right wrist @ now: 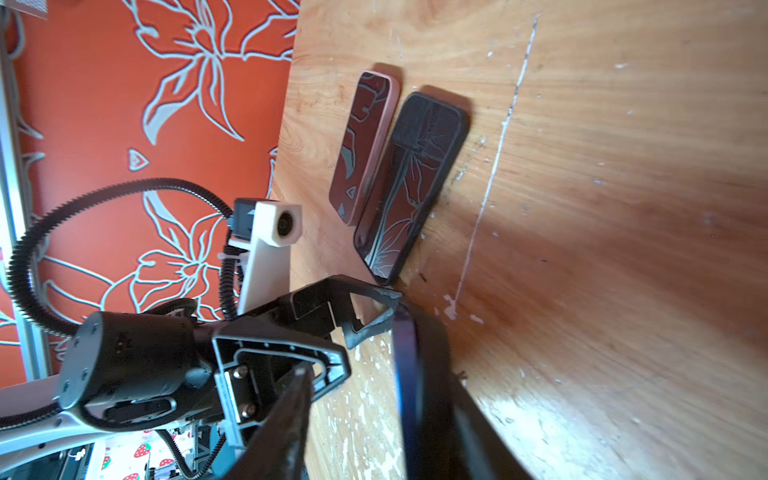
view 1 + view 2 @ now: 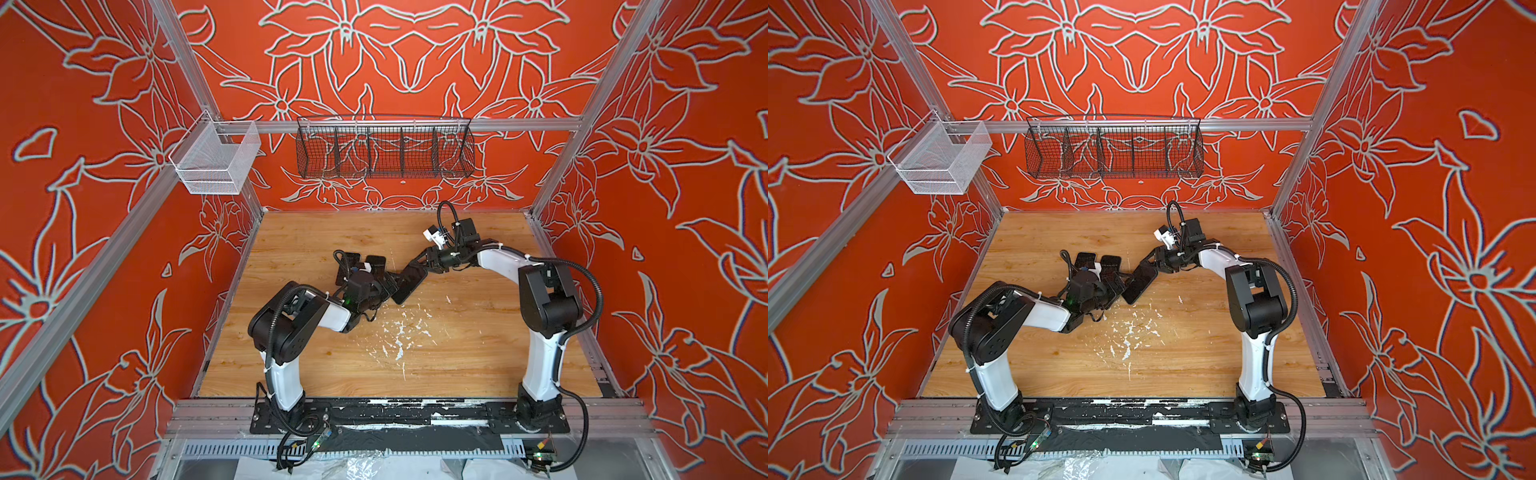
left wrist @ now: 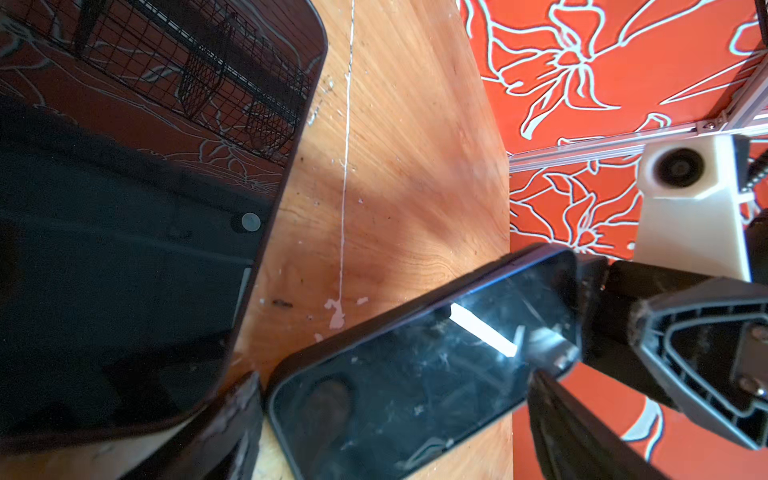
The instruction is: Put the phone into the phone case
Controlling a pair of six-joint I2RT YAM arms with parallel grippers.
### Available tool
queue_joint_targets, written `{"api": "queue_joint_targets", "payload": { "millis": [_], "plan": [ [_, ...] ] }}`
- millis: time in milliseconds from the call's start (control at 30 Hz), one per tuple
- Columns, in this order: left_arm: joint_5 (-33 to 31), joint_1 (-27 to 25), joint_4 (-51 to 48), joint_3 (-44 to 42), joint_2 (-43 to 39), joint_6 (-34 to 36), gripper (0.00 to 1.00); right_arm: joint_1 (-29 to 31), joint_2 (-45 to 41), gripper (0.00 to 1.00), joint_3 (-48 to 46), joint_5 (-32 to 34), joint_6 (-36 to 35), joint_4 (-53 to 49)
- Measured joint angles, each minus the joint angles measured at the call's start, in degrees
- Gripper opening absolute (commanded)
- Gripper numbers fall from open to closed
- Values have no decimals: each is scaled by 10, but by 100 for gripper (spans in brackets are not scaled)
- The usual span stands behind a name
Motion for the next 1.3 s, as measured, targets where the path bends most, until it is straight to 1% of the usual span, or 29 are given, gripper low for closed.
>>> {"api": "queue_joint_targets", "payload": {
  "millis": [100, 267, 467, 600, 767, 933, 1033, 1167, 1233, 1300],
  "plan": [
    [0, 0, 0, 0, 0, 0, 97, 0, -4, 36, -9, 0, 2, 1],
    [0, 0, 0, 0, 0, 0, 97, 0, -5, 30, -16, 8, -2, -6],
    [0, 0, 11, -7, 0, 0, 97, 4, -7, 13, -16, 30, -13, -14],
    [0, 0, 9, -13, -7, 7, 97, 7, -17, 1, -17, 55, -20, -26],
    [-1, 0, -47, -15, -42, 43, 97, 9, -45, 0, -18, 79, -35, -43],
    [13, 9, -115, -14, -121, 104, 97, 9, -83, 0, -18, 68, -44, -50],
    [55, 33, -170, 8, -189, 158, 97, 9, -110, 0, -18, 35, -47, -59],
    [178, 91, -237, 72, -259, 230, 97, 9, -149, 0, -18, -17, -57, -82],
    [241, 115, -266, 104, -277, 259, 97, 9, -170, 0, -19, -41, -63, -90],
    [300, 126, -303, 136, -281, 292, 97, 9, -193, 0, -26, -67, -65, -90]
  ]
}}
